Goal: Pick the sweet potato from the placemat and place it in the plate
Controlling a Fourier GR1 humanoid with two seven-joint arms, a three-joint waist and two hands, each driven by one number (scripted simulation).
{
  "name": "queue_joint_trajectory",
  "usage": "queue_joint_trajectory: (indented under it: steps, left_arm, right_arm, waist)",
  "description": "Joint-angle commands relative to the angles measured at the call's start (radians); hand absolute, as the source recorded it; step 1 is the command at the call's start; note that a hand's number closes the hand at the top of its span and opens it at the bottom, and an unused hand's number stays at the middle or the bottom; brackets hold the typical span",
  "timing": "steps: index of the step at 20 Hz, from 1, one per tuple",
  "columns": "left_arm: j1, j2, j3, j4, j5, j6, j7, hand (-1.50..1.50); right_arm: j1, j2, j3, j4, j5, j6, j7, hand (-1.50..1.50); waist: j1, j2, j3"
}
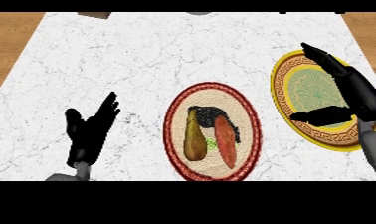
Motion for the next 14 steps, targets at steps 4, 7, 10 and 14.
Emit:
queue_joint_trajectory:
  steps: [4,7,10,14]
  left_arm:
    - [0.029,0.019,0.021,-0.063,0.026,-0.017,0.049,0.0]
    - [0.021,-0.01,-0.002,-0.036,-0.01,0.003,0.031,0.0]
    - [-0.005,-0.028,0.014,0.007,-0.034,0.008,0.006,0.0]
    - [0.022,-0.029,0.011,-0.013,-0.041,-0.022,0.021,0.0]
  right_arm:
    - [0.023,-0.088,0.145,-0.218,0.086,0.144,0.27,-1.5]
    - [0.031,-0.044,0.239,-0.326,0.179,0.114,0.418,-1.5]
    - [0.012,0.001,0.264,-0.337,0.237,0.122,0.502,-1.5]
    - [0.005,0.098,0.336,-0.295,0.354,0.102,0.528,-1.5]
  waist:
    - [-0.002,-0.004,0.0]
    - [-0.004,-0.004,0.0]
    - [0.0,0.001,0.001]
    - [0.006,0.002,0.001]
